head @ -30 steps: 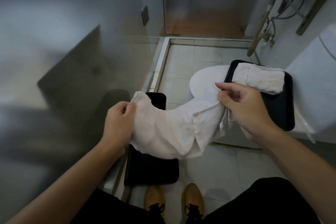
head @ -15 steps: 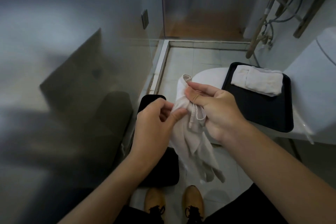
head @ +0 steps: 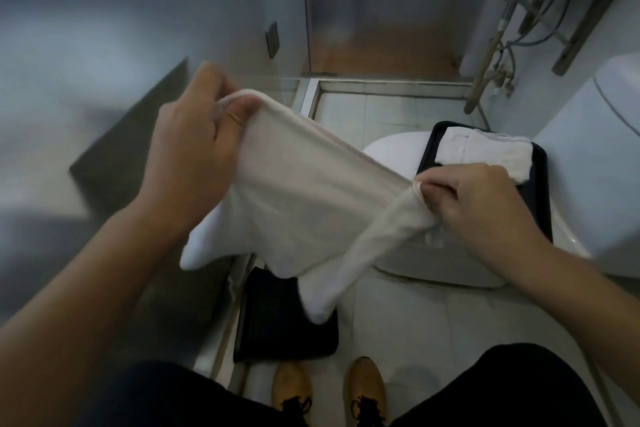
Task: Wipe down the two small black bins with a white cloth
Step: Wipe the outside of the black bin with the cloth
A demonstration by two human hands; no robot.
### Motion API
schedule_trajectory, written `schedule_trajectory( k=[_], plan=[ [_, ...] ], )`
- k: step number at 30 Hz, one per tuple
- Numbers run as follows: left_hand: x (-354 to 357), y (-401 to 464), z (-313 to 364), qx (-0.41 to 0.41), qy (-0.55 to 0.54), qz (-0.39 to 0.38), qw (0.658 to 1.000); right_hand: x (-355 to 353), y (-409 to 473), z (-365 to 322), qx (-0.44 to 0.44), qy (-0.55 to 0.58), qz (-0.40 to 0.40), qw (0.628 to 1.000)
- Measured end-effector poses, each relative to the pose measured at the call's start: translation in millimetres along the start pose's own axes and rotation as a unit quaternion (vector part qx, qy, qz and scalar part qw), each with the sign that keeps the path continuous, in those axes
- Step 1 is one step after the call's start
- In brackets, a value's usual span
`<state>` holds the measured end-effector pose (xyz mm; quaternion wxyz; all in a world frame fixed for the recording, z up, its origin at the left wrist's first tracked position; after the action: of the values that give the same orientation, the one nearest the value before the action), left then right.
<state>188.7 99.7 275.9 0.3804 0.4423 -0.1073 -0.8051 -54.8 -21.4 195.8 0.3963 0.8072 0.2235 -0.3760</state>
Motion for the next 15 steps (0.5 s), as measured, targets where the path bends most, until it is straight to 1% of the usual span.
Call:
schedule_trajectory(
  k=[2,3,7,8,9,10,12,13,14,15],
  plan=[
    [-6,4,2,0.003,0.005,0.012,1.0,3,3,-4,-0.078,-0.107,0.03,0.991],
    [-9,6,4,0.006,0.009,0.02,1.0,2,2,-3,-0.105,-0.133,0.056,0.984],
    [-18,13,4,-0.007,0.004,0.045,0.999,-8,-12,-13,-0.219,-0.156,0.198,0.943],
    [-20,15,2,-0.016,-0.009,0.05,0.999,-10,-12,-14,-0.23,-0.156,0.213,0.937],
    [-21,17,2,-0.027,-0.028,0.055,0.998,-12,-9,-14,-0.232,-0.141,0.204,0.941],
    [-23,20,4,-0.034,-0.049,0.056,0.997,-12,-5,-12,-0.219,-0.098,0.176,0.955],
    [-23,27,16,-0.031,-0.086,0.048,0.995,-9,8,-6,-0.139,0.045,0.074,0.986],
    [-21,32,25,-0.023,-0.096,0.039,0.994,-4,12,-5,-0.089,0.106,0.023,0.99],
    [-19,37,35,-0.014,-0.102,0.029,0.994,5,14,-3,-0.023,0.172,-0.023,0.985],
    [-16,42,44,-0.007,-0.104,0.02,0.994,13,13,-1,0.048,0.237,-0.041,0.969]
  ],
)
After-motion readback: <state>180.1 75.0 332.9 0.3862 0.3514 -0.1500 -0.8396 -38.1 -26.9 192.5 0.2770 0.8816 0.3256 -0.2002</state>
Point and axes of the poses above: each hand's wrist, its own y-axis towards the middle knuckle, its own x-axis out of the palm, z = x × y, the point moved 5 cm from there along y, towards the middle knuckle, and after that the axes turned 11 degrees about -x, right-handed, at the moved point
